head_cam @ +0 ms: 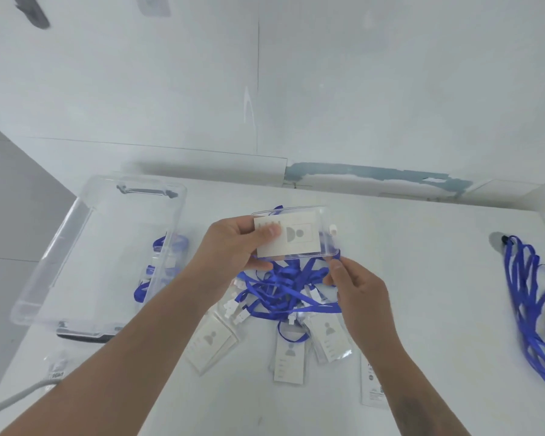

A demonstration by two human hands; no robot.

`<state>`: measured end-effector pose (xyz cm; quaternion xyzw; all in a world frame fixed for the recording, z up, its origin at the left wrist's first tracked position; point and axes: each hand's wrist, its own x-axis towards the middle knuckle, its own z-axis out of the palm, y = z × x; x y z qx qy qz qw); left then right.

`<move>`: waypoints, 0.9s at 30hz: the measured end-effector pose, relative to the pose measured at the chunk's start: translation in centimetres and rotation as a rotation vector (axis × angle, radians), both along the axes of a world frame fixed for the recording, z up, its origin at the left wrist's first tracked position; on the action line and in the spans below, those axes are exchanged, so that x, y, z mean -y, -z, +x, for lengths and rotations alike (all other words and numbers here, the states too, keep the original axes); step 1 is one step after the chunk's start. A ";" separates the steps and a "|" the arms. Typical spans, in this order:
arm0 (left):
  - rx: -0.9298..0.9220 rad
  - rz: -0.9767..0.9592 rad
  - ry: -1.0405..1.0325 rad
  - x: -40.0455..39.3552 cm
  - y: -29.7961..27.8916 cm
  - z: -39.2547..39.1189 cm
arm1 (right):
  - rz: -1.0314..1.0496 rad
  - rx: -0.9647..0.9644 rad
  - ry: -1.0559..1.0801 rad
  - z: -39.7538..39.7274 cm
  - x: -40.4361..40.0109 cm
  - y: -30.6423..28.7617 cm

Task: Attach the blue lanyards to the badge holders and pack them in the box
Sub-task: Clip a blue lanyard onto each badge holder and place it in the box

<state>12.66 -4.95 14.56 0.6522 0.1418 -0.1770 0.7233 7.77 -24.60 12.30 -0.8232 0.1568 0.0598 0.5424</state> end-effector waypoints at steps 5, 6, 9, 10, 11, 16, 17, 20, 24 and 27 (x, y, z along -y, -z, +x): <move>-0.017 0.001 -0.038 2.3 0.4 -0.2 | -0.393 -0.063 -0.373 -0.9 -2.7 -0.1; -0.011 0.015 -0.059 2.7 0.4 -0.2 | -0.504 -0.056 -0.460 -1.1 -3.1 -0.5; 0.065 0.203 -0.056 2.6 1.1 -0.3 | -0.691 -0.048 -0.614 -1.0 -3.4 -2.9; 0.089 0.277 -0.023 2.4 1.4 -0.3 | -0.751 -0.038 -0.659 -0.9 -3.4 -4.0; 0.117 0.342 0.029 2.1 1.6 -0.4 | -0.810 -0.026 -0.704 -0.8 -3.3 -5.0; 0.101 0.479 0.299 1.0 1.5 -1.8 | -0.768 0.054 -0.706 1.8 -1.2 -9.3; 0.078 0.458 0.344 0.8 1.3 -2.0 | -0.704 0.058 -0.683 2.5 -0.6 -9.7; 0.016 0.299 0.431 -0.1 0.1 -2.5 | -0.424 0.005 -0.607 4.4 1.2 -9.4; -0.026 0.030 0.436 -1.0 -1.4 -2.9 | -0.010 -0.046 -0.405 4.5 1.5 -7.8; -0.067 -0.162 0.295 -0.8 -2.1 -2.6 | 0.077 -0.168 -0.292 2.9 0.7 -5.3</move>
